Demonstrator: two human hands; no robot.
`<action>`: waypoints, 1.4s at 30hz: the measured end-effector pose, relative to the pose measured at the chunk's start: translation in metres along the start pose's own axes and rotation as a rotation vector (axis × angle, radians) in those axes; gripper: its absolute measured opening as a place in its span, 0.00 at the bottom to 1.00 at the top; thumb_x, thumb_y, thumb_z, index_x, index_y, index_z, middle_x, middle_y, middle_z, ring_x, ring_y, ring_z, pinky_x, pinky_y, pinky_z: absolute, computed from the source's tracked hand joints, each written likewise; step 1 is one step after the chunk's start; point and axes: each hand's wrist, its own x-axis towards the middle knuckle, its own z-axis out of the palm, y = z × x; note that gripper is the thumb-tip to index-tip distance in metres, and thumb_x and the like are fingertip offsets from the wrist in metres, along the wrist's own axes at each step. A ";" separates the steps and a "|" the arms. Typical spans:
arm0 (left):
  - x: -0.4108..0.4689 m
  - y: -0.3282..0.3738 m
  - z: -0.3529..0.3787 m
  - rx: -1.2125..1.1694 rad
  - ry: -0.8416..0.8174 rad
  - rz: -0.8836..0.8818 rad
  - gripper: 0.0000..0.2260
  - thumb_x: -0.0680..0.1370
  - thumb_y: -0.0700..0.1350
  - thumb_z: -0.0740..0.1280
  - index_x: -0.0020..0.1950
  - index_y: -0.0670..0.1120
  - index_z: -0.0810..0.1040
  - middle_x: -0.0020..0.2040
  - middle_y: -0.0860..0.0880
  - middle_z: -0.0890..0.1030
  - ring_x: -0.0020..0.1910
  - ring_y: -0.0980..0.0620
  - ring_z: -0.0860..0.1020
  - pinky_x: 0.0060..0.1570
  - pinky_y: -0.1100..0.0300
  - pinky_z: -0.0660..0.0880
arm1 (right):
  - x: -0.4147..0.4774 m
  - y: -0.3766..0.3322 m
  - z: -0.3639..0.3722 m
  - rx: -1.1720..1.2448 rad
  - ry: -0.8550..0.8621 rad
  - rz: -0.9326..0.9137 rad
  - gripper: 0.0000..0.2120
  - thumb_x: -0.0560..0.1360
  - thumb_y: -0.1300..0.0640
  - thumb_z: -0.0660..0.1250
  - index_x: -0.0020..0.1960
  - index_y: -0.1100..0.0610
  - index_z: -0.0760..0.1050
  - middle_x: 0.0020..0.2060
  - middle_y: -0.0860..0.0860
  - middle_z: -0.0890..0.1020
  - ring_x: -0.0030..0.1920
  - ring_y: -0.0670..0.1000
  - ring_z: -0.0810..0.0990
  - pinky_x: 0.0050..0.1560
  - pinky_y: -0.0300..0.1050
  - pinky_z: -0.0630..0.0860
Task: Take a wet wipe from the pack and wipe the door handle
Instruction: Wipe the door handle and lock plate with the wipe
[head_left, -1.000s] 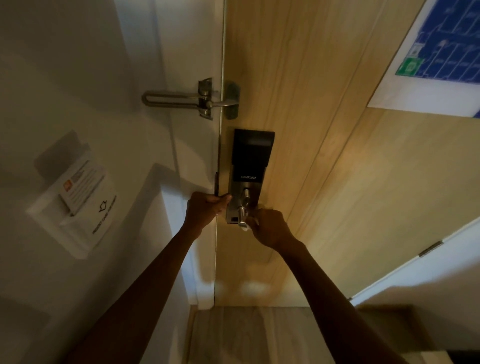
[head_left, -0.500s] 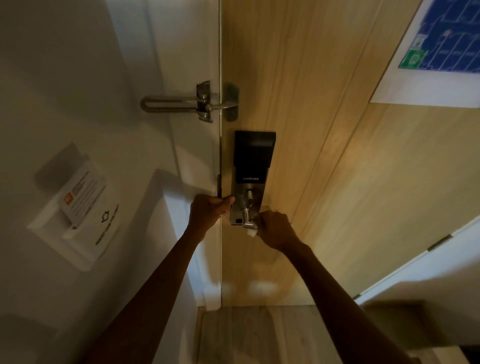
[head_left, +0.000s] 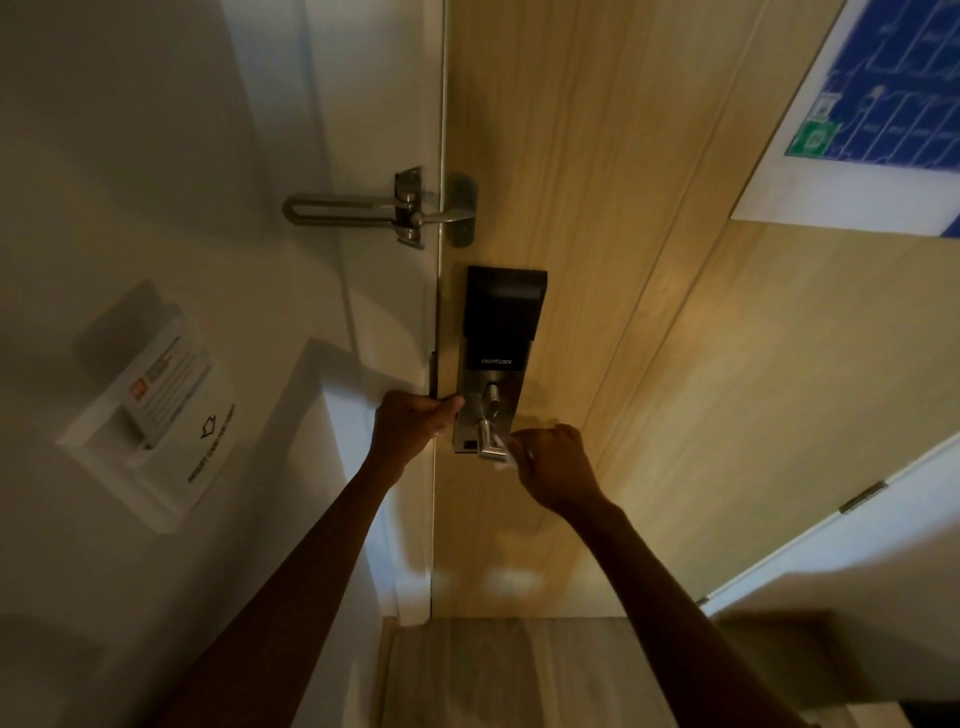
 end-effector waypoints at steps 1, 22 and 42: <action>0.000 0.001 0.000 -0.004 -0.005 -0.001 0.18 0.75 0.53 0.70 0.27 0.48 0.78 0.21 0.54 0.75 0.25 0.59 0.76 0.36 0.66 0.70 | -0.004 0.015 -0.005 -0.017 0.016 -0.007 0.18 0.81 0.51 0.54 0.43 0.53 0.80 0.34 0.51 0.81 0.36 0.53 0.79 0.59 0.52 0.69; -0.007 0.005 0.001 -0.035 0.000 -0.018 0.20 0.75 0.53 0.70 0.34 0.37 0.81 0.28 0.43 0.79 0.30 0.51 0.78 0.39 0.63 0.72 | -0.055 0.036 -0.004 0.623 0.346 0.593 0.07 0.75 0.55 0.69 0.51 0.55 0.84 0.41 0.49 0.86 0.41 0.43 0.82 0.44 0.37 0.76; -0.008 0.008 0.000 0.009 0.009 -0.015 0.20 0.75 0.54 0.69 0.27 0.46 0.77 0.25 0.46 0.76 0.25 0.60 0.75 0.33 0.73 0.69 | -0.056 0.030 -0.005 0.732 0.457 0.700 0.07 0.73 0.55 0.71 0.50 0.54 0.83 0.43 0.50 0.86 0.44 0.48 0.83 0.51 0.52 0.81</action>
